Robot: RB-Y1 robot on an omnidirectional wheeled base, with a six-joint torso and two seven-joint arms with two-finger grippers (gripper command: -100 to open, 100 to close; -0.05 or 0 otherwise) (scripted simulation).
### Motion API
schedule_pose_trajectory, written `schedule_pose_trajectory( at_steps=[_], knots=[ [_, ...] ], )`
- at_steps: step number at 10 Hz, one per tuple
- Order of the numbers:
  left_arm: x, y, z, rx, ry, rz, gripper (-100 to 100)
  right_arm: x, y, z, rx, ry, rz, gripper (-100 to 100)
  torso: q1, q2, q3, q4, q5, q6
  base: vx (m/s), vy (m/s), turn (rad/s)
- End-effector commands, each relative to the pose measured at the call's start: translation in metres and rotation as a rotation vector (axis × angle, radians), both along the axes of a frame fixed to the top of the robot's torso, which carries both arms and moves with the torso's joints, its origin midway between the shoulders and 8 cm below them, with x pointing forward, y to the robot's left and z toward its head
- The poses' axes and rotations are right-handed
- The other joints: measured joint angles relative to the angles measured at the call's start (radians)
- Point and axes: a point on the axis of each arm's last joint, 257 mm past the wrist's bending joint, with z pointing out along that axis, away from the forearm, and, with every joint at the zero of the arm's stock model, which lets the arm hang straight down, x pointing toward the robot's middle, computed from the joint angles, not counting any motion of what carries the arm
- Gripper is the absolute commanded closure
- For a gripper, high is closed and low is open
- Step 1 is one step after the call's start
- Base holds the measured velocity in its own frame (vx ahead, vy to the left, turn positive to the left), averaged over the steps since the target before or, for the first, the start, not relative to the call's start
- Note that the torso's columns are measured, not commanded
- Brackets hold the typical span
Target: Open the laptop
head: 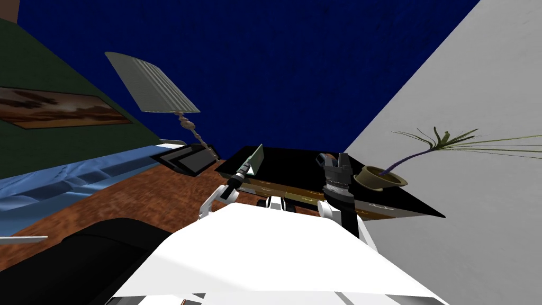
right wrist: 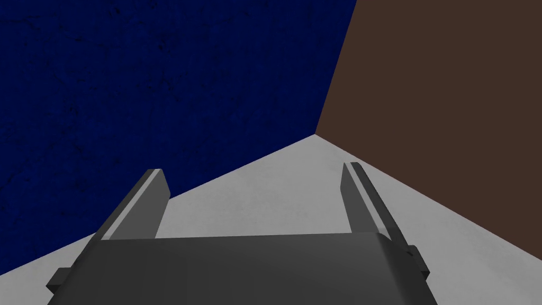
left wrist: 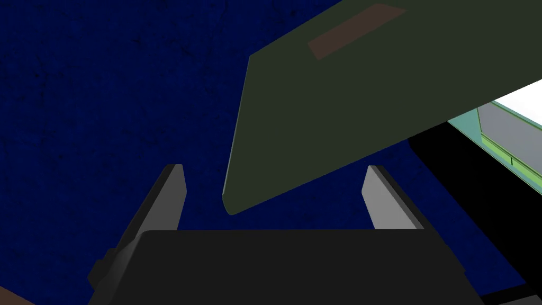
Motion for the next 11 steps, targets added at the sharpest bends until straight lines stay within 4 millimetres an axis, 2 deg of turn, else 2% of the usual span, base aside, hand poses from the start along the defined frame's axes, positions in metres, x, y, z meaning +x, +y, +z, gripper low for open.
schedule_pose_trajectory(
  at_steps=[1, 2, 3, 8, 10, 11],
  knots=[
    [-0.001, 0.001, 0.004, 0.001, 0.003, 0.006, -100, 0.0, 0.0, 0.0, 0.0, 0.0, 0.0, 0, -0.001, 0.002, 0.001, 0.001, 0.0, 0.0, 0.089, -0.002, -0.031],
    [-0.001, 0.0, 0.002, 0.002, 0.002, 0.003, -100, 0.0, 0.0, 0.0, 0.0, 0.0, 0.0, 0, -0.001, 0.0, 0.0, 0.0, 0.0, 0.0, 0.056, -0.001, -0.008],
    [-0.001, 0.001, 0.002, 0.001, 0.002, 0.004, 100, 0.0, 0.0, 0.0, 0.0, 0.0, 0.0, 0, -0.001, 0.001, 0.0, 0.0, 0.0, 0.0, 0.008, 0.0, 0.004],
    [0.002, -0.016, -0.003, -0.273, 0.025, -0.004, 100, 0.0, 0.0, 0.0, 0.0, 0.0, 0.0, 0, 0.009, -0.002, 0.0, -0.003, 0.005, -0.003, -0.001, 0.121, 0.007],
    [0.003, -0.021, -0.004, -0.351, 0.03, -0.006, 100, 0.0, 0.0, 0.0, 0.0, 0.0, 0.0, 0, 0.009, -0.004, -0.002, -0.004, 0.005, -0.002, 0.006, 0.146, 0.019],
    [0.003, -0.022, 0.002, -0.322, 0.015, -0.013, 100, 0.0, 0.0, 0.0, 0.0, 0.0, 0.0, 0, 0.005, -0.005, -0.003, -0.004, 0.003, -0.001, 0.002, 0.057, 0.01]
  ],
)
